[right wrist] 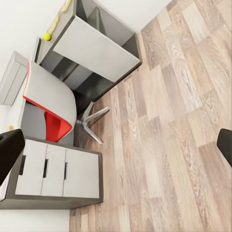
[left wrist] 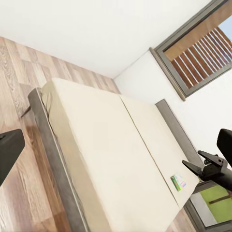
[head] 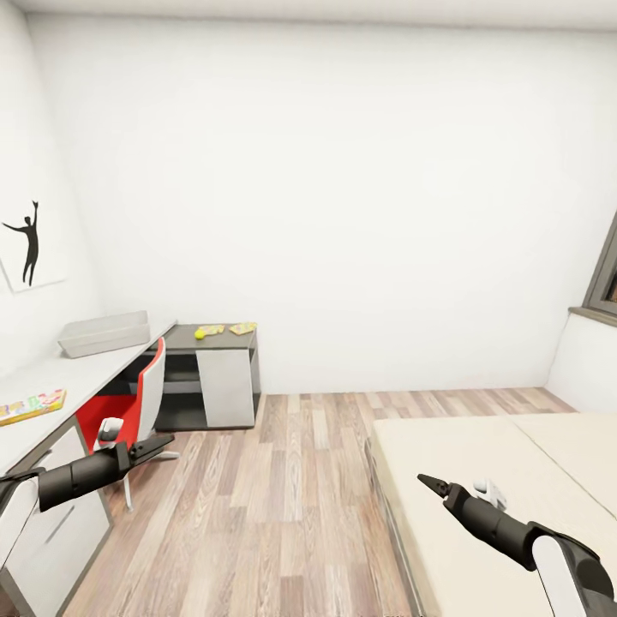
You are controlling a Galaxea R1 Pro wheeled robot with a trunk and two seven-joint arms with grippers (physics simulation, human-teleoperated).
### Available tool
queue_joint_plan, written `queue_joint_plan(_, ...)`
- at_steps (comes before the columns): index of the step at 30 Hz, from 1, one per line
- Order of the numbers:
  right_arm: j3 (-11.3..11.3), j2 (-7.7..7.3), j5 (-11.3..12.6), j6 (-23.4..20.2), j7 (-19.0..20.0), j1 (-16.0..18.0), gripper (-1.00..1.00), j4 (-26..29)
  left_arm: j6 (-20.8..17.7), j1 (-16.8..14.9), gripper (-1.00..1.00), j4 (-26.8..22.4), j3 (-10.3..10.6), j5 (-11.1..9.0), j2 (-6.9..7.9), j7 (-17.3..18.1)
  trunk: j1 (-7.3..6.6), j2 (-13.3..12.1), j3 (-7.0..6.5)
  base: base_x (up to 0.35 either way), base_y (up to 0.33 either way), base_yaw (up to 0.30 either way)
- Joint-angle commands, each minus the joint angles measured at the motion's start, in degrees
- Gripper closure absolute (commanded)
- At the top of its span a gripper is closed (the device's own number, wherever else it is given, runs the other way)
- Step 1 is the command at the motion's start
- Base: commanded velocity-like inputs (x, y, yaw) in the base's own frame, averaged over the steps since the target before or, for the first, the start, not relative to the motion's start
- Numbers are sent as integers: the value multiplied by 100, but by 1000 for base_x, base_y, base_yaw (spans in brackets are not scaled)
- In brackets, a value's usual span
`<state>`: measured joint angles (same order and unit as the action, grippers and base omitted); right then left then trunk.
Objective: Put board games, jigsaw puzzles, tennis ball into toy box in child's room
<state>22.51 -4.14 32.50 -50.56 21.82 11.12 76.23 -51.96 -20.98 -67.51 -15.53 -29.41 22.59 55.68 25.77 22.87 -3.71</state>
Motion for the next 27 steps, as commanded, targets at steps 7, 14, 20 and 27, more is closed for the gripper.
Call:
queue_joint_plan(7, 8, 1, -24, -25, 36, 4, -100, -3, -32, -2, -100, 1, -3, -4, 0, 13, 2, 5, 18, -24, -65, 0)
queue_joint_plan(14, 8, 1, -24, -24, 34, 3, -100, -3, -29, -2, -100, 1, -3, -9, 0, 13, 2, 5, 19, -4, -10, 0)
queue_joint_plan(20, 8, 1, -24, -21, 33, 2, -100, -3, -25, -2, -100, 1, -3, -10, 0, 13, 2, 5, 20, -19, -2, 0)
queue_joint_plan(27, -13, 1, -24, -8, 33, 1, -100, -3, -26, -1, -100, 1, -3, -11, -1, 13, 2, 5, 20, -99, -12, 0)
